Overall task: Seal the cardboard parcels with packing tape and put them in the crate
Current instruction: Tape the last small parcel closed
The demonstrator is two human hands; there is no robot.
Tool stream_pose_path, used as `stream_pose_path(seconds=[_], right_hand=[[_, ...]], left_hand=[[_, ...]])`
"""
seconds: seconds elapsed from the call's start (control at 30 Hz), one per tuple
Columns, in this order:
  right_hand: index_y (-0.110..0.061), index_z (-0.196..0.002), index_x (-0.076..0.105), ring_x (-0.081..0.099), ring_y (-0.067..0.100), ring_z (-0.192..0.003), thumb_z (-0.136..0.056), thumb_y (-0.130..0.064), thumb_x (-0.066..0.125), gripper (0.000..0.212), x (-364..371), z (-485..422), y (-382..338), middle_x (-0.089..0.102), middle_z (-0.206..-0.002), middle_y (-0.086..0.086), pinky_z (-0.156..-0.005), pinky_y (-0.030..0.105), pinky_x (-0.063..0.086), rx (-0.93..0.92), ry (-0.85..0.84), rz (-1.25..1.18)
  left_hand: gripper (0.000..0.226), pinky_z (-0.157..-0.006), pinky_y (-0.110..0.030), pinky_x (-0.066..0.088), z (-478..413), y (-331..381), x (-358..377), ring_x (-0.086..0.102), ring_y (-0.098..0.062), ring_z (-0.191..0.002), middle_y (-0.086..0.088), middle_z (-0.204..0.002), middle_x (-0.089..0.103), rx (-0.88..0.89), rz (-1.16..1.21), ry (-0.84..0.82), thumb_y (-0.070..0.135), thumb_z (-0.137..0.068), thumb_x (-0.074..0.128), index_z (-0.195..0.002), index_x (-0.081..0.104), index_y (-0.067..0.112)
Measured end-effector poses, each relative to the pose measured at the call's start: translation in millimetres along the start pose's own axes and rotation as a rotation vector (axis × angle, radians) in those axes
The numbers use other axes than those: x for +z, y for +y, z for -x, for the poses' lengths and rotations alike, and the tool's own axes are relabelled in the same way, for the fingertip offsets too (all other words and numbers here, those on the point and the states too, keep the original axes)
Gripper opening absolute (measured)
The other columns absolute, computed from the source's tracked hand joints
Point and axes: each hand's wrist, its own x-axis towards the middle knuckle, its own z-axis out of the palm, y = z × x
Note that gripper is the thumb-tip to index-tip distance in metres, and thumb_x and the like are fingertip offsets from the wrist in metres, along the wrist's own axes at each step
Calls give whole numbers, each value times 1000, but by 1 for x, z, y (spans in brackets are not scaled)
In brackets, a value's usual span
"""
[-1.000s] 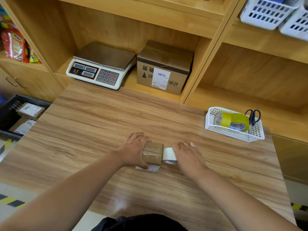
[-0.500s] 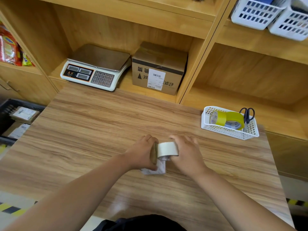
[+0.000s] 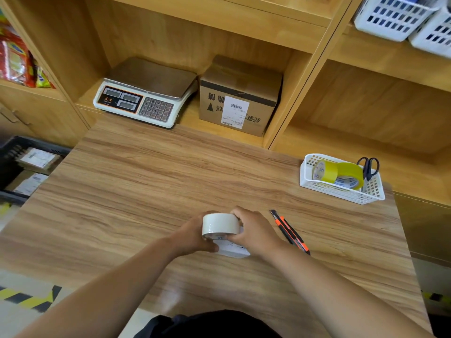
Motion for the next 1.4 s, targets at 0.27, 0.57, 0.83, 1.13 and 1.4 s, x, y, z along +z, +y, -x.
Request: stream_pose_path(seconds=[0.27,0.57,0.83,1.13,1.4], right_hand=[[-28,-79,41,49,21,-80,-71,-35,71,32,1,-4,-4,48,-71,-12,-58,24,26,-25,-91,156],[-22,-82,43,52,21,-82,-65,-84,44,65,-45,22,20,60,-86,-4,-61,31,26,-59,-94,476],[-21,-92,47,50,16,-92,-82,-63,55,44,-53,34,25,58,-96,-4,-64,29,22,-103,-120,516],[-21,-87,43,37,12,-78,-79,-68,56,50,-49,33,30,58,-91,-4,-64,29,21,-93,-100,465],[-20,-88,38,44,14,-89,-85,-57,57,41,-40,35,38,54,-91,-5,-67,32,32,-75,-113,429]], left_hand=[[70,-79,-24,51,-1,-17,-1,62,-4,-94,9,-104,66,-30,87,-5,13,-57,82,-116,52,37],[74,-93,-23,46,-6,-24,-2,52,-4,-112,8,-117,57,-64,81,-38,19,-62,84,-122,47,40],[71,-86,-13,41,-9,-21,0,51,-1,-109,9,-114,56,-79,73,-53,8,-68,83,-120,46,38],[75,-93,-22,46,-8,-23,0,58,-9,-109,1,-117,60,-76,151,-74,10,-61,84,-121,47,36],[78,-98,-27,47,-7,-17,0,58,-8,-111,3,-119,59,-91,82,-58,13,-64,84,-126,43,37]])
